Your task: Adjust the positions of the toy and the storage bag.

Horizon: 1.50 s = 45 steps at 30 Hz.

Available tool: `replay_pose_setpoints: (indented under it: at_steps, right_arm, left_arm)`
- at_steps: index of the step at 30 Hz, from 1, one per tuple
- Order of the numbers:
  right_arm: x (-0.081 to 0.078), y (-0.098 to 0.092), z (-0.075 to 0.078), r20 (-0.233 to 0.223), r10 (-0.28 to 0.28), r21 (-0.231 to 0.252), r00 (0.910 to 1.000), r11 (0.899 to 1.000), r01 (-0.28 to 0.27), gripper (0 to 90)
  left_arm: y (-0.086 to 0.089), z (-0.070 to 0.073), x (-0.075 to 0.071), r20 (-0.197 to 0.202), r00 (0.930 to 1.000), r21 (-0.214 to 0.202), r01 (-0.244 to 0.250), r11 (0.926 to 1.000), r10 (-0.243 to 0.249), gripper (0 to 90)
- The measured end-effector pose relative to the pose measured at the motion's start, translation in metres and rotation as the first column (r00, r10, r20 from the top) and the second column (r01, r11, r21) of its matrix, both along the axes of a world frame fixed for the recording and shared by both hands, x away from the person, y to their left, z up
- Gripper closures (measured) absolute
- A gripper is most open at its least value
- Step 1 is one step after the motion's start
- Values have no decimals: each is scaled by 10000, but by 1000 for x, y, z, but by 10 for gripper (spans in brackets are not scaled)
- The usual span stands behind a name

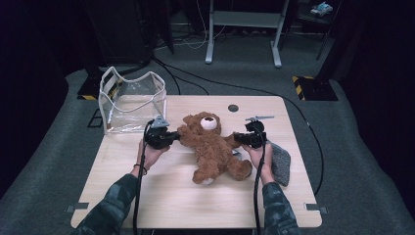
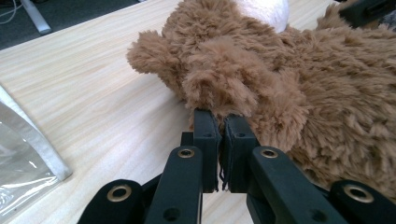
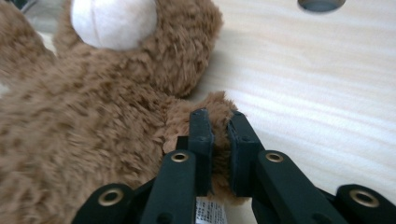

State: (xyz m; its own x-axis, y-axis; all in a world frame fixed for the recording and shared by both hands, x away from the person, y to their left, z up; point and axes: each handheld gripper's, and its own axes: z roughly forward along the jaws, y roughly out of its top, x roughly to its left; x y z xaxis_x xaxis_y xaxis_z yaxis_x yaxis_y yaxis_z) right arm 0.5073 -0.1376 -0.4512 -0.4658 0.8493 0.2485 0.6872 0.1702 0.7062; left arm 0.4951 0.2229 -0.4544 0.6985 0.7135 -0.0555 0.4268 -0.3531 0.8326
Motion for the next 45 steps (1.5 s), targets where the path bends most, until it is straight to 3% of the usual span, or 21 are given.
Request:
replay_pose_setpoints:
  at_steps: [10,13,21,26,28,30,32,33,34,35,41,42,45]
  right_arm:
    - [-25,0,40,756,-220,-128,9969,9997,230,836]
    - [-34,0,47,762,-204,-235,9969,9995,222,834]
    - [-27,7,26,417,-476,-508,9980,9975,497,810]
    - [-23,7,21,502,-520,-412,9974,9977,541,766]
    - [-23,6,22,553,-502,-451,9972,9976,527,757]
    - [-25,7,22,512,-555,-364,9971,9977,574,751]
    - [-25,7,22,637,-467,-507,9969,9975,500,743]
    - [-26,7,23,574,-506,-449,9971,9976,533,739]
    - [-26,7,23,564,-527,-452,9970,9974,553,734]
    - [-26,7,23,551,-547,-395,9970,9976,569,732]
    - [-29,7,23,697,-612,-508,9957,9966,648,682]
    - [-29,7,22,699,-571,-508,9959,9969,607,669]
    - [-32,7,23,731,-664,-586,9951,9958,707,534]
  left_arm:
    - [6,2,-1,17,10000,-258,-54,9997,55,862]
    - [8,2,-1,-78,10000,-335,-59,9994,56,861]
    - [3,-8,8,-811,9962,18,-314,9995,314,857]
    - [3,-11,12,-1163,9915,-146,-602,9981,581,830]
    - [5,-12,13,-1471,9870,-232,-693,9973,651,765]
    - [7,-10,13,-1660,9819,-439,-991,9941,906,601]
    - [8,-5,10,-1580,9802,-336,-1262,9914,1194,455]
    - [7,-1,9,-1813,9750,-456,-1386,9893,1282,392]
    - [6,4,8,-1744,9748,-356,-1477,9884,1394,342]
    - [4,9,7,-1551,9767,-148,-1522,9882,1481,323]
    - [-16,42,2,-1120,9826,-299,-1527,9878,1484,232]
    - [-21,47,2,-1116,9840,-167,-1417,9898,1389,211]
    - [-35,55,3,-1179,9847,-131,-1309,9913,1284,179]
